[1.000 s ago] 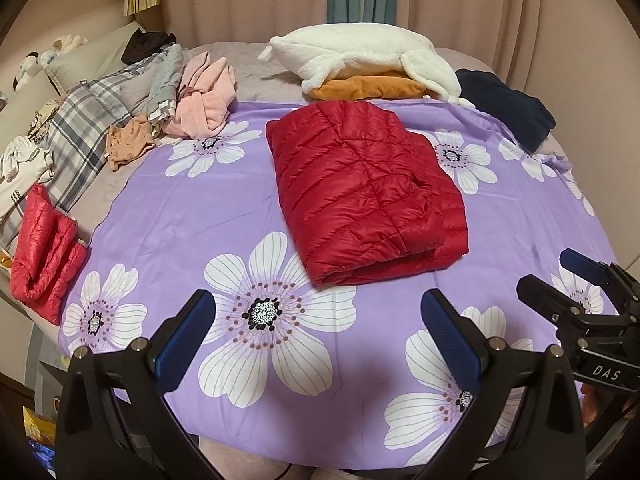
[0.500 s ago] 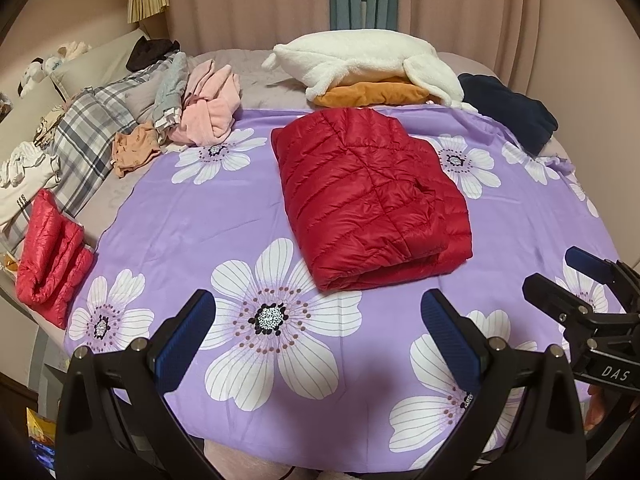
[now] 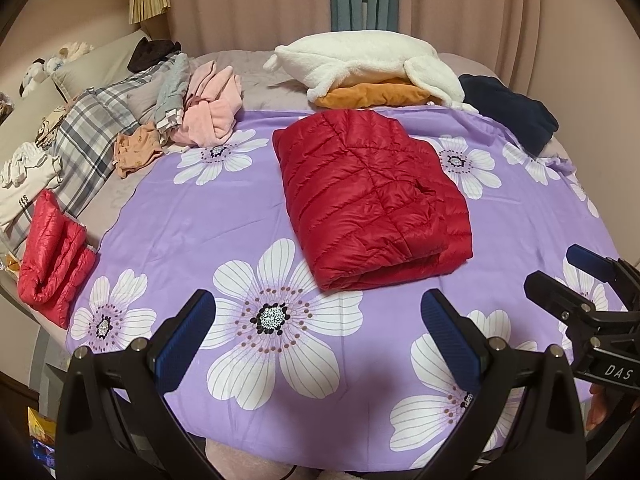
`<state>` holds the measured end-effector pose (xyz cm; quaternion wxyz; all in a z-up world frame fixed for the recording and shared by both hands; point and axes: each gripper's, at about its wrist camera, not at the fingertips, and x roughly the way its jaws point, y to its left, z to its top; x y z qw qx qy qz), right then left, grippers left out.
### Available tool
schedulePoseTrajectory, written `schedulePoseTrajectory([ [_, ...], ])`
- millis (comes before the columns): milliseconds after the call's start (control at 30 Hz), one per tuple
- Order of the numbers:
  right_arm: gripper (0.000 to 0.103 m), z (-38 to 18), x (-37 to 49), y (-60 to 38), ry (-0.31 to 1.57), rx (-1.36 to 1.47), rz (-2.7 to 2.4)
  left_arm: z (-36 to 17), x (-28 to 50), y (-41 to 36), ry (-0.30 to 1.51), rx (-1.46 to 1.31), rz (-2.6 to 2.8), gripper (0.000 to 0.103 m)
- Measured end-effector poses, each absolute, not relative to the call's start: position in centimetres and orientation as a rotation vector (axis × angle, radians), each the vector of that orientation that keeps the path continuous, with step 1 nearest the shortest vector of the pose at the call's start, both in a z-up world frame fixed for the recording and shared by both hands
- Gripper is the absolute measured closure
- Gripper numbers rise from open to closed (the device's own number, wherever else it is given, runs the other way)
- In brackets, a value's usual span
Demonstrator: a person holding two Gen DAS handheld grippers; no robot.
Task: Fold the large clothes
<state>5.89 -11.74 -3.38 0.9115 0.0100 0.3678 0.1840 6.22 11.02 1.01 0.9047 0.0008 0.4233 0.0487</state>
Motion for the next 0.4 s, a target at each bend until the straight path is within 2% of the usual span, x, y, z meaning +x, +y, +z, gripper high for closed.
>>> schedulePoseTrajectory([
  [400,0.009,-3.12,5.99,-11.74,0.758,0.021,0.388,1.21,6.17,10.92,0.875,0.001,0.103,0.000],
])
